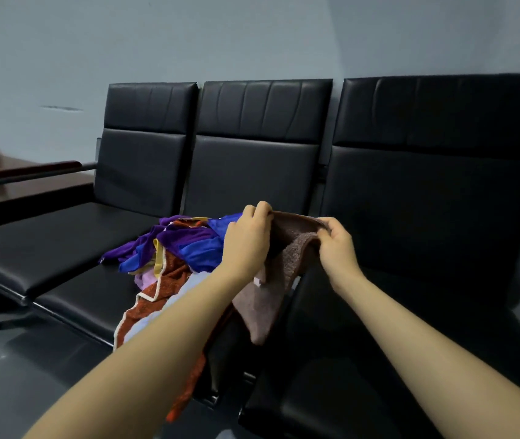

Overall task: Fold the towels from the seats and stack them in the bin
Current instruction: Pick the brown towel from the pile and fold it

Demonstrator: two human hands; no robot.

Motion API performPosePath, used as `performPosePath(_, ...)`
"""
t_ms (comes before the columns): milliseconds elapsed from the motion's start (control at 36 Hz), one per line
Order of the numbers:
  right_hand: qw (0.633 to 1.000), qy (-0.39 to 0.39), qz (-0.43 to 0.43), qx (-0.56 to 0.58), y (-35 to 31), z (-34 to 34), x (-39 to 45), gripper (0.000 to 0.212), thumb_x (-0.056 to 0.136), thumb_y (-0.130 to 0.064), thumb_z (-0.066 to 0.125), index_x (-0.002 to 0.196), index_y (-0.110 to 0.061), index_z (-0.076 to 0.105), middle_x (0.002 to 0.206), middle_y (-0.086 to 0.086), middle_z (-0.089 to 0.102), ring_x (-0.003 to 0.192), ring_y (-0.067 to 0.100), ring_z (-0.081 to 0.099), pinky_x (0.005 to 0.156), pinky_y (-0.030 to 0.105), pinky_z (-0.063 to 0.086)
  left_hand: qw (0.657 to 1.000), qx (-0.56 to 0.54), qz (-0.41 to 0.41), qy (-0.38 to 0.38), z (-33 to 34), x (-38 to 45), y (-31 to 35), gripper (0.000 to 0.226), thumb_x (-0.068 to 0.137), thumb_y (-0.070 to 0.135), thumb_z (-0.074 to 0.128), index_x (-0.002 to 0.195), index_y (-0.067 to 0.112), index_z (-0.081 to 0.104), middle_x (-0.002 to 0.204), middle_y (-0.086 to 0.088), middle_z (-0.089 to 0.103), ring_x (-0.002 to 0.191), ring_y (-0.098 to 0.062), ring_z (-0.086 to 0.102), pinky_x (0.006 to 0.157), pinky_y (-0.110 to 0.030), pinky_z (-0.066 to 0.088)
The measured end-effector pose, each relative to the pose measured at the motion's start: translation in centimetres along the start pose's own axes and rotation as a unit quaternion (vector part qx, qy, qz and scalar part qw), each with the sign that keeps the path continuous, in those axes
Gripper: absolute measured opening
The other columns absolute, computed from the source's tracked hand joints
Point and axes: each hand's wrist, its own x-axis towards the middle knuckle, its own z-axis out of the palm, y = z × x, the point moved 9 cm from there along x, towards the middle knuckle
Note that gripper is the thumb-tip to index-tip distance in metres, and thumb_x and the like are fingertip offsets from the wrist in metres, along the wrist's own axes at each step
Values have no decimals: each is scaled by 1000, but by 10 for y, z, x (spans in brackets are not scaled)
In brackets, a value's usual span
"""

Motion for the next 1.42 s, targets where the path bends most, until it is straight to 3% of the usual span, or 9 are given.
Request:
performPosePath(306,992,66,25,-101,-3,-134,-10,18,100,-15,43,103,-17,60,101,3,65,95,15,61,75,24,48,980,-43,101,-167,49,-5,111,22,96,3,36,115,7,45,109,-11,49,90,-32,54,78,-46,47)
performPosePath(389,977,75,-8,-200,-10,-171,-16,19,99,-14,44,103,-17,63,96,-1,65,93,13,60,71,22,46,962,35,161,-217,72,-15,138,17,97,5,39,113,8,41,106,-11,52,90,-33,58,68,-40,44)
performPosePath(528,901,69,-26,-427,-19,-219,-28,23,101,-23,38,109,-26,59,97,-4,63,90,20,58,73,35,45,941,176,206,-203,86,-23,167,11,100,15,41,108,8,39,95,-8,61,68,-28,54,54,-35,31)
performPosePath(667,818,41,-3,-574,-20,-254,-35,27,100,-17,34,117,-24,55,108,2,64,95,25,60,71,37,48,907,205,260,-259,102,-33,193,36,97,43,46,105,8,50,100,-6,60,90,-29,61,62,-34,37)
performPosePath(806,772,21,33,-635,-16,-274,-37,21,94,-7,38,109,-15,50,111,4,58,95,28,59,70,36,44,929,217,213,-212,101,-26,201,26,90,2,52,115,6,47,118,-10,47,100,-31,57,65,-34,35)
performPosePath(944,773,89,22,-628,-25,-297,-39,20,92,-3,41,104,-11,56,107,8,59,93,29,58,67,32,39,947,236,185,-114,89,-18,201,34,67,6,77,93,12,56,84,-2,58,75,-24,60,57,-30,34)
performPosePath(1056,730,155,-21,-666,-35,-312,-40,25,94,-8,44,110,-10,63,111,10,58,102,29,54,72,35,39,957,222,142,-119,92,-8,188,25,86,0,54,107,10,45,97,-3,57,88,-26,59,55,-29,28)
performPosePath(1306,894,257,53,-365,-9,-332,-25,27,94,-3,44,108,-9,67,102,14,66,79,27,66,69,35,55,990,103,38,-86,76,18,173,14,91,-2,42,85,11,40,91,-7,50,68,-26,47,56,-34,30)
performPosePath(1417,922,288,74,-249,1,-333,-18,29,93,0,43,99,-10,69,95,15,67,74,27,67,74,43,58,996,38,-14,-85,80,26,164,14,91,-3,38,83,9,41,92,-8,48,73,-27,47,63,-36,35)
